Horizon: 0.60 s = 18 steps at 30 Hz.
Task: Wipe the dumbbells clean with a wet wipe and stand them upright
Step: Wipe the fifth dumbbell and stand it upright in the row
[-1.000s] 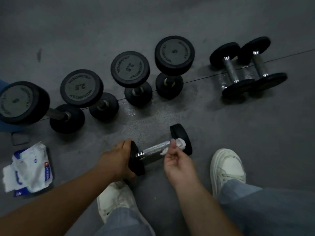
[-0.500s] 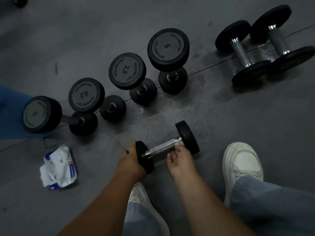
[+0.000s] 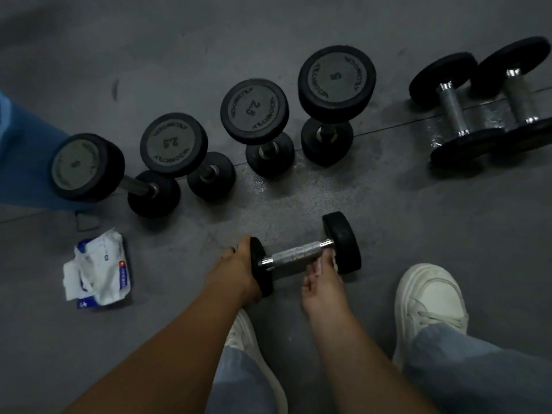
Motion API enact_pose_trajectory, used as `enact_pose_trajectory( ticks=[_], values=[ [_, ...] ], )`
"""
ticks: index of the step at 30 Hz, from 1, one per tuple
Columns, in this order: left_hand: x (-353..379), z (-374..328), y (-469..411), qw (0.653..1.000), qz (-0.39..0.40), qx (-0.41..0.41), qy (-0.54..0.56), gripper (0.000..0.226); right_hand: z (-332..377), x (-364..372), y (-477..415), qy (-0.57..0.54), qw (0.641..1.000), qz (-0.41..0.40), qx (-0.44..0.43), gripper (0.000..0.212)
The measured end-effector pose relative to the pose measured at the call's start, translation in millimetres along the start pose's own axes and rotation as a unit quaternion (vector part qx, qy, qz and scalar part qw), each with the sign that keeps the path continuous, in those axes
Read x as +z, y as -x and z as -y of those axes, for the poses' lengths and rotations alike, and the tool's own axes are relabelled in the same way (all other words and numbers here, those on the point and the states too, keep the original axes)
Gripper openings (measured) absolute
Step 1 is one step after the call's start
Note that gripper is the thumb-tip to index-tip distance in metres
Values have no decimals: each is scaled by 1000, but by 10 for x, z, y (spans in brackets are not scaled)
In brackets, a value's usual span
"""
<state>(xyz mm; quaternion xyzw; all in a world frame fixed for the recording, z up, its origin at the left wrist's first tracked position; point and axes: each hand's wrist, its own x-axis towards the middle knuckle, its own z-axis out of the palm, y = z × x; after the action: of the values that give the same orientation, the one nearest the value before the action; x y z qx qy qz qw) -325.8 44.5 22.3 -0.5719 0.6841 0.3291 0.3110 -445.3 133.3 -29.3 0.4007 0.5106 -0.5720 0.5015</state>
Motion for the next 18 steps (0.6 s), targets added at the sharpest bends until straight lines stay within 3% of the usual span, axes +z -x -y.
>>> enact_pose_trajectory(
  ticks=[2,5,8,10,12,14,16,18],
  values=[
    [-35,1,-24,1000,10,-3,-16,127,-15,-28,-5,6,1000,17,5,52],
    [-67,2,-24,1000,4,5,-29,124,24,-32,32,33,999,11,-35,32],
    [-44,4,-4,999,2,9,-32,124,-24,-47,265,174,966,-47,-186,28],
    [-43,3,-12,999,2,9,-36,127,-78,22,472,331,879,-21,-343,22],
    [-37,15,-33,999,0,12,-38,128,-92,122,564,485,750,43,-448,23],
    [-38,15,-33,999,2,14,-37,128,-51,145,542,555,684,40,-472,38],
    [-53,14,-32,999,1,17,-36,129,-39,37,492,619,654,-3,-435,55],
    [-51,21,-38,999,-1,20,-37,129,-60,-76,459,704,596,-11,-386,59]
  ],
)
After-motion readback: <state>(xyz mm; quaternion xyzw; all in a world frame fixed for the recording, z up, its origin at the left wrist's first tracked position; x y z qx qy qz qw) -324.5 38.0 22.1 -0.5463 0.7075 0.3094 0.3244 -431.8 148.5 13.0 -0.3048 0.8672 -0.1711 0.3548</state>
